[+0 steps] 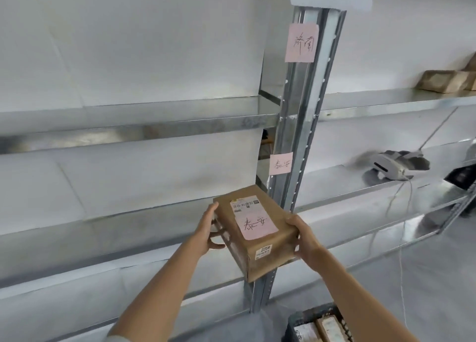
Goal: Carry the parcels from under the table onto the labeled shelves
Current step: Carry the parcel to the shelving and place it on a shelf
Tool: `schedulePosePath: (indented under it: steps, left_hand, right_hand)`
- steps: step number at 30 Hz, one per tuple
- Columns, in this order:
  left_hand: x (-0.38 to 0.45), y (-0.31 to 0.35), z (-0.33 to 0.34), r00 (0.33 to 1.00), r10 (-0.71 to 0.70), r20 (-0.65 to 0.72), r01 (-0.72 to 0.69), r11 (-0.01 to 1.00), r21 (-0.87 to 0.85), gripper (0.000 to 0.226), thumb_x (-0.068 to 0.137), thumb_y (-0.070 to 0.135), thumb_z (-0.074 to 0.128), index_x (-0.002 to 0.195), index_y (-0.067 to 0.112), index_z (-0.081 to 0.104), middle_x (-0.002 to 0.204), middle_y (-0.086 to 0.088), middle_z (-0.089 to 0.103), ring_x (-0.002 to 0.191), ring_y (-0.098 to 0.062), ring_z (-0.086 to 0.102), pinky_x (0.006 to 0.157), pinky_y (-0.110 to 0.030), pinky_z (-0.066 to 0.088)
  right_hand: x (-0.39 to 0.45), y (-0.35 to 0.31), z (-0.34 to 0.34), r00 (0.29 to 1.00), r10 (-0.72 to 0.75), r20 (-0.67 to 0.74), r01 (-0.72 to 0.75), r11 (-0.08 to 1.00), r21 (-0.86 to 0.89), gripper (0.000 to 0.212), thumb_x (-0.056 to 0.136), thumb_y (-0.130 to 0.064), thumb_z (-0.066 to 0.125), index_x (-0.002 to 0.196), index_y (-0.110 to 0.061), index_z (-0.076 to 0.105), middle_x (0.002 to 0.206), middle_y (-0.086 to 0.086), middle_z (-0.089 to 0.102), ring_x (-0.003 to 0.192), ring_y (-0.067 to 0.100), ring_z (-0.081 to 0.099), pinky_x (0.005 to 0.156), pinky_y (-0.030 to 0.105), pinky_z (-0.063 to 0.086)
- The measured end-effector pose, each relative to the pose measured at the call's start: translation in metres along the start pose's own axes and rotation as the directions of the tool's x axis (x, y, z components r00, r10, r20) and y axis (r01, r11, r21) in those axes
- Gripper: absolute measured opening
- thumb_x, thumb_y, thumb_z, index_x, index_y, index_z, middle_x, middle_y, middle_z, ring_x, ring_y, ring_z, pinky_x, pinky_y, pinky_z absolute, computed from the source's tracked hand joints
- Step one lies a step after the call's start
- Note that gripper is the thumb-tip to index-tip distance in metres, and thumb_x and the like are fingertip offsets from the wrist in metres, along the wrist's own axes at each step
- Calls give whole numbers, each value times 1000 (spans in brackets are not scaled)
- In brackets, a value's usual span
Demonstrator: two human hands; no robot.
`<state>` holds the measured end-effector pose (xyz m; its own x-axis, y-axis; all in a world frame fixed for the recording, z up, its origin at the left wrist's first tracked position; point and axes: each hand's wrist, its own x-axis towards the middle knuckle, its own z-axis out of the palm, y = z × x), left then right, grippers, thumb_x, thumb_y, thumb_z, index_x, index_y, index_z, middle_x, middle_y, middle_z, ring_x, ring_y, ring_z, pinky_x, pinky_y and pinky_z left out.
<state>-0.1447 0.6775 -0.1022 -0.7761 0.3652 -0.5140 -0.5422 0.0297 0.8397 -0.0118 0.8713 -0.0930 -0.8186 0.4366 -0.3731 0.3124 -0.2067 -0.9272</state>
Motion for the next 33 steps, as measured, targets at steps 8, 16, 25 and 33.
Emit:
schedulePosePath:
  steps: [8,16,25,33]
  left_hand:
    - [46,21,-52,994,-60,-90,39,975,-217,47,79,63,55,92,19,63,84,-2,52,68,-23,58,71,-42,54]
    - [78,12,-62,951,-7,-310,-76,964,-255,64,73,64,47,111,15,65,97,-10,66,84,-34,66,87,-59,54]
    - [106,8,-24,910,-23,-414,-59,981,-185,53,92,51,40,132,18,52,135,-4,57,129,-25,49,101,-35,37]
    - [131,10,-23,934,97,-343,-104,995,-2,41,101,20,33,140,22,46,124,1,56,116,-17,49,91,-28,36]
  right_hand:
    - [106,-21,33,957,73,279,-61,997,-51,61,70,-43,59,122,-11,52,99,11,59,91,24,54,78,36,45]
    - [165,-31,83,994,42,97,-29,991,-127,54,89,-51,44,131,-18,49,135,7,50,125,31,47,103,48,39]
    - [187,-23,79,979,52,195,-25,990,-135,43,88,-15,55,130,-13,50,119,6,62,109,25,57,103,43,46]
    - [228,-25,72,984,-16,179,64,963,-263,44,89,-10,53,131,-24,48,125,3,59,108,20,53,97,32,44]
